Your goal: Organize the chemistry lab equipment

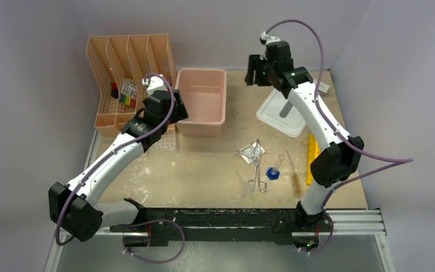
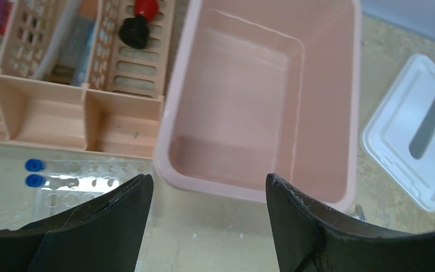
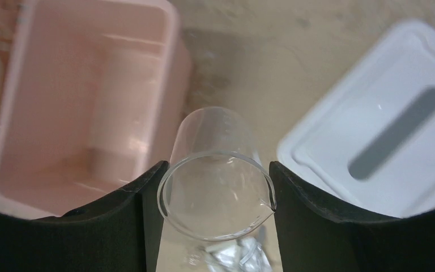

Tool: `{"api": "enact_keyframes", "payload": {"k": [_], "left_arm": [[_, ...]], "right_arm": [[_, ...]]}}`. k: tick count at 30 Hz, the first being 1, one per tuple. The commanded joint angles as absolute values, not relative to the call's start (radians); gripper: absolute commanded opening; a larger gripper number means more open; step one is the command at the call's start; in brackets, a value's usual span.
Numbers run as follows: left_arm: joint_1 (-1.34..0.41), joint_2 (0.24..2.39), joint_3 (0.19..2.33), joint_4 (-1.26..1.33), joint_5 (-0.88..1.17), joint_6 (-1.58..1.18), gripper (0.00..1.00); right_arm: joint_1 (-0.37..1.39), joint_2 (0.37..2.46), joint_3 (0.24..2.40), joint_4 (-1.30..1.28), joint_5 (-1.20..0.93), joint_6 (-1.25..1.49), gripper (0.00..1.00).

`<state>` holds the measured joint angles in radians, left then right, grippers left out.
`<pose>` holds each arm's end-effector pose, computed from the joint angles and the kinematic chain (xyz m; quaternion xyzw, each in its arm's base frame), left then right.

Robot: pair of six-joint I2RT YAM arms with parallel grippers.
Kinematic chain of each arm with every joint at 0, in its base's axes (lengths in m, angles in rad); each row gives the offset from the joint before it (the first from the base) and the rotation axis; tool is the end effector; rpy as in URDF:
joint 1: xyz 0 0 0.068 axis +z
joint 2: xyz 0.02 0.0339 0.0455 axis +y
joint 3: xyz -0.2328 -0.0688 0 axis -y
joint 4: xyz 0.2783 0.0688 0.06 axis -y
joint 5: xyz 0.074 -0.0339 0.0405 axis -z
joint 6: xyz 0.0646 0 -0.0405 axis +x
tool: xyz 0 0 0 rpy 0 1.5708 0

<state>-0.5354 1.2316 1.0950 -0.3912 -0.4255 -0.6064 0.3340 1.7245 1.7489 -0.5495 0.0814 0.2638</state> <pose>0.3070 -0.1511 0.2877 -0.1352 0.8433 -0.1091 0.5087 0.4289 0.1433 0.3410 -0.0101 0.8659 0.1132 0.4872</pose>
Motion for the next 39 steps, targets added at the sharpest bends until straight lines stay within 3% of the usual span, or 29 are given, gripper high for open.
{"api": "enact_keyframes", "payload": {"k": [1, 10, 16, 28, 33, 39], "left_arm": [[-0.46, 1.218, 1.148, -0.448, -0.476, -0.684, 0.72], [-0.416, 1.227, 1.13, -0.456, -0.451, -0.703, 0.72], [-0.407, 1.268, 1.11, -0.451, -0.408, -0.684, 0.72], [-0.399, 1.34, 1.075, -0.385, -0.329, -0.676, 0.73], [-0.399, 1.374, 1.078, -0.313, -0.188, -0.682, 0.73], [-0.398, 1.379, 1.071, -0.303, -0.146, -0.679, 0.73]], "right_arm": [[0.434, 1.801, 1.949, -0.552, -0.01, 0.227, 0.45], [0.603, 2.047, 2.19, -0.538, -0.007, 0.211, 0.45], [0.622, 2.18, 2.254, -0.592, 0.09, 0.269, 0.44], [0.621, 2.207, 2.255, -0.82, 0.236, 0.308, 0.44], [0.621, 2.225, 2.274, -0.859, 0.328, 0.285, 0.44], [0.621, 2.249, 2.236, -0.738, 0.366, 0.236, 0.45]]}}
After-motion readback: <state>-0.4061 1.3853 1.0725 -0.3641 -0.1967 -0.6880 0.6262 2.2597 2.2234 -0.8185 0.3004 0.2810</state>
